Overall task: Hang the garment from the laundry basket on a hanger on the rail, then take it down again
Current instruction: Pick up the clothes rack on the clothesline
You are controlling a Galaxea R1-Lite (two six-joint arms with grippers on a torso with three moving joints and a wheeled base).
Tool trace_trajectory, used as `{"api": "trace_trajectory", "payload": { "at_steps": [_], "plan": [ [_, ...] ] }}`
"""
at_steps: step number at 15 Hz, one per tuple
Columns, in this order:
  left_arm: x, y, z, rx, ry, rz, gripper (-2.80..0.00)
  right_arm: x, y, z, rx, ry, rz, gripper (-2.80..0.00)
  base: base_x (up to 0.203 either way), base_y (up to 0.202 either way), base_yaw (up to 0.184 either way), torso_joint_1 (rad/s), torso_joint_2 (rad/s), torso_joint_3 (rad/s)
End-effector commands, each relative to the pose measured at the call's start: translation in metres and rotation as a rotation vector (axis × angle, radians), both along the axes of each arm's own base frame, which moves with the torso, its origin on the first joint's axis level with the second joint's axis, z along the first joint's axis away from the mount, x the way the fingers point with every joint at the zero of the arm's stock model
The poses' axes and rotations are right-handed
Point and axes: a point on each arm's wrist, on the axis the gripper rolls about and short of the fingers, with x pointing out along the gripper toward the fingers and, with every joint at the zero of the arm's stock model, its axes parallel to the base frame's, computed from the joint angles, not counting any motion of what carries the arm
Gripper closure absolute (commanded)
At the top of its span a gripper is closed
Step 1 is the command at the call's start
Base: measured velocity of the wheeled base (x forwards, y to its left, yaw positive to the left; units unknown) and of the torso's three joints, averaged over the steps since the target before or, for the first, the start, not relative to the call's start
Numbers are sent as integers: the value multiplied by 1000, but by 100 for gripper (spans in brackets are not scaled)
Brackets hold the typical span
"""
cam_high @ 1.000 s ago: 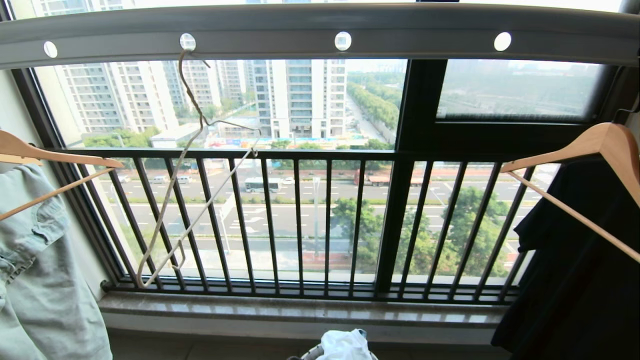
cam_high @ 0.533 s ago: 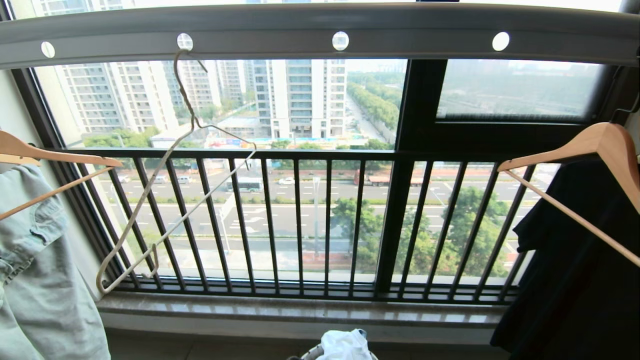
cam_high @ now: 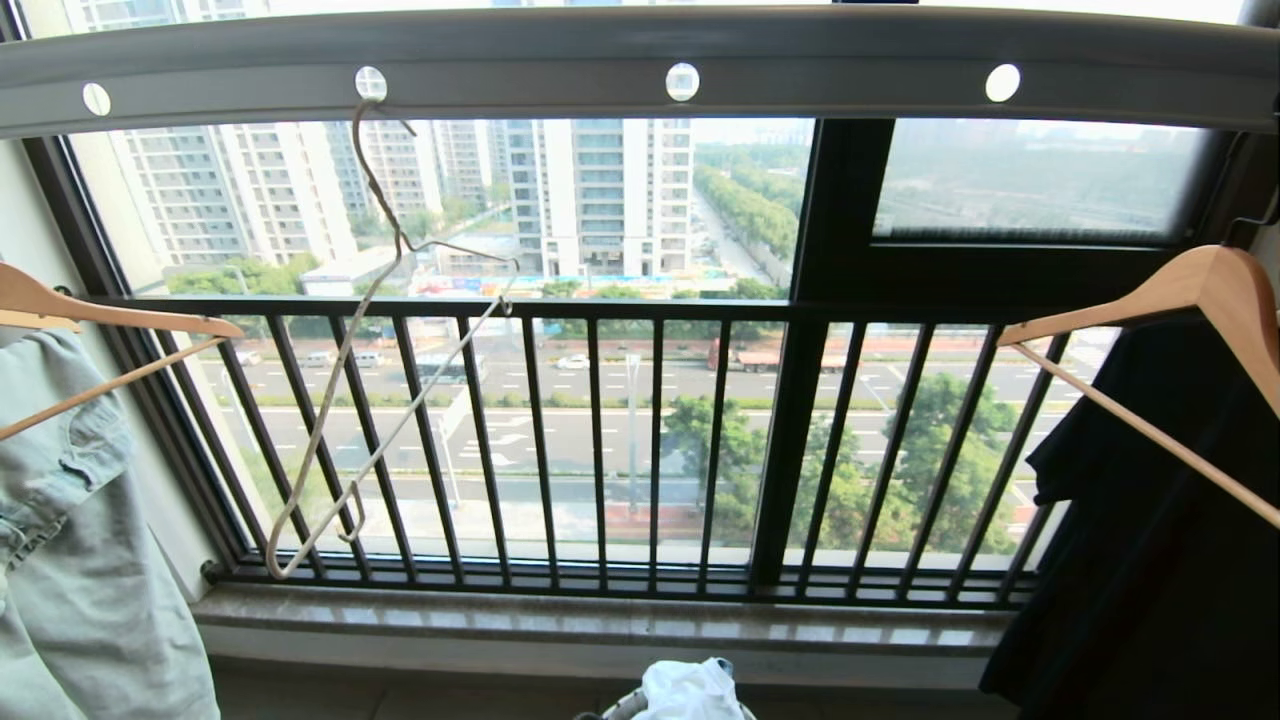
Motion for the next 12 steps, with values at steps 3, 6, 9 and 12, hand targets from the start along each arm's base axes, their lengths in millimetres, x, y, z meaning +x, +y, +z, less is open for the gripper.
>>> {"api": "trace_trajectory", "payload": {
  "at_steps": [3, 6, 9, 12],
  "plan": [
    [0, 0, 0, 0, 0, 0, 0, 0, 0, 0, 0, -2, 1, 0, 0, 0, 0, 0, 0, 0],
    [0, 0, 0, 0, 0, 0, 0, 0, 0, 0, 0, -2, 1, 0, 0, 0, 0, 0, 0, 0],
    [0, 0, 0, 6, 0, -2, 0, 0, 0, 0, 0, -2, 1, 0, 0, 0, 0, 0, 0, 0],
    [0, 0, 0, -1, 0, 0, 0, 0, 0, 0, 0, -2, 1, 0, 0, 0, 0, 0, 0, 0]
  ]
}}
